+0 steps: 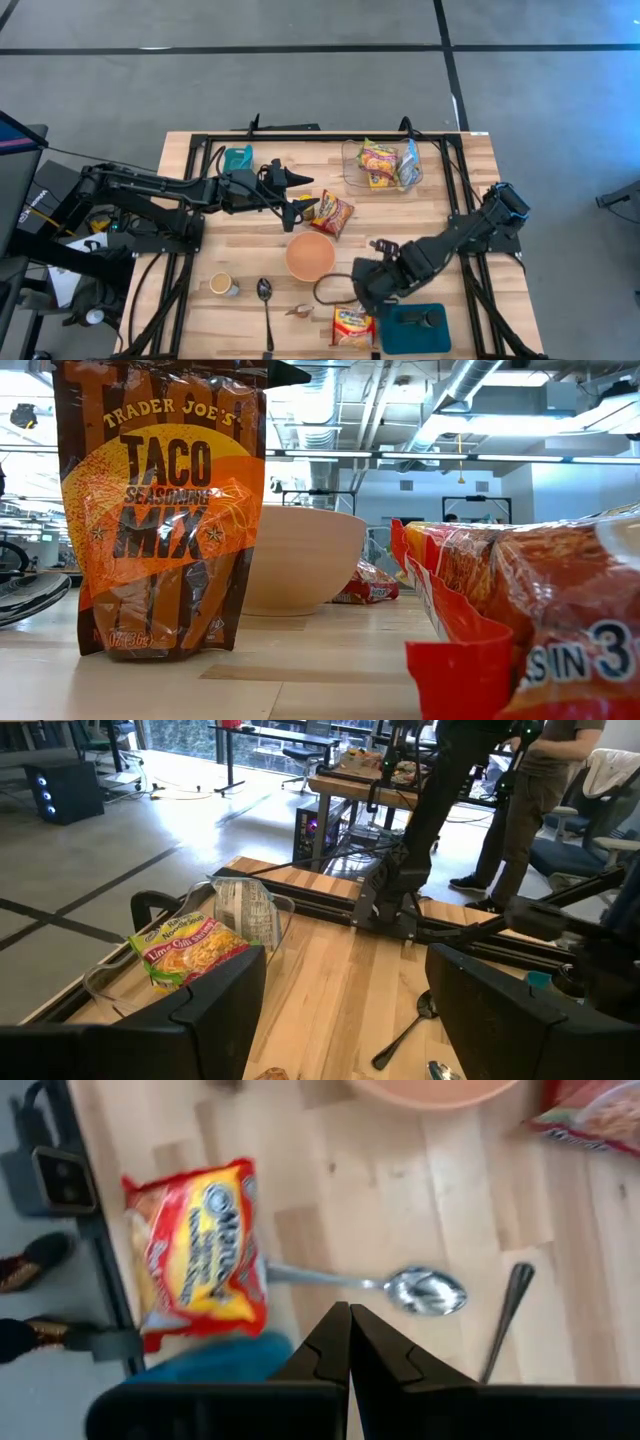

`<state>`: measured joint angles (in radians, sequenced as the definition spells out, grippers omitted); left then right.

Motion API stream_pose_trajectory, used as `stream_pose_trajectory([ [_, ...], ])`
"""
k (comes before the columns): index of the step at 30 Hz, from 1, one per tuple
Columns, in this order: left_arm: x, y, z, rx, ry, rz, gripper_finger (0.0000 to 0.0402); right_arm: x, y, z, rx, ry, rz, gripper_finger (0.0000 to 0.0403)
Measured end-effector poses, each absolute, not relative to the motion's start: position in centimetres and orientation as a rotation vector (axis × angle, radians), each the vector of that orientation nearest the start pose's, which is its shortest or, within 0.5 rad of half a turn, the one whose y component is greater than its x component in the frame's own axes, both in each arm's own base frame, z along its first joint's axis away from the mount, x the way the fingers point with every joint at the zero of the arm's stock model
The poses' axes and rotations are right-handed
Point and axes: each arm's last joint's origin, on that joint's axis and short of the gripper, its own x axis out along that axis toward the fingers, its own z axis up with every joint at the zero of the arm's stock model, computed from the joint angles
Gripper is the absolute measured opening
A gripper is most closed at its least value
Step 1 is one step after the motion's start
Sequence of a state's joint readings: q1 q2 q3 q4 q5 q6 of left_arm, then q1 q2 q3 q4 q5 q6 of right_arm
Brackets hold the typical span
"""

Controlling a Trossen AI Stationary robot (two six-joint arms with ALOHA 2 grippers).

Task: Pick & Place Food Item
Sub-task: Put the yellow seasoning can into the dark blue bin

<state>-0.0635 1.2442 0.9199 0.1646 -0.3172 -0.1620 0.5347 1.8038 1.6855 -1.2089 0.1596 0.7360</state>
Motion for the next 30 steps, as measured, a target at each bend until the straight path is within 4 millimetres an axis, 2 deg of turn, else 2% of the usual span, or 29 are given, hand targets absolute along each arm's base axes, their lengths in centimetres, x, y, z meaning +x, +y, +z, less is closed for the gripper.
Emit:
stream_pose_trajectory([
  [10,28.1,-0.9,31.7,-0.131,0.136,0.266,0.0271,32.8,13.9,29.8,0.176,1.258,-0.186,0.0001],
  [18,28.1,-0.9,31.7,-0.131,0.136,0.265,0.0271,33.7,11.3,29.8,0.132,1.267,-0.185,0.0001],
  [22,28.1,-0.9,31.7,-0.130,0.137,0.266,0.0271,33.9,10.6,29.8,0.099,1.275,-0.159,0.0001],
  [30,28.1,-0.9,31.7,-0.130,0.136,0.266,0.0271,34.1,10.1,29.7,-0.002,1.314,0.044,0.0001],
])
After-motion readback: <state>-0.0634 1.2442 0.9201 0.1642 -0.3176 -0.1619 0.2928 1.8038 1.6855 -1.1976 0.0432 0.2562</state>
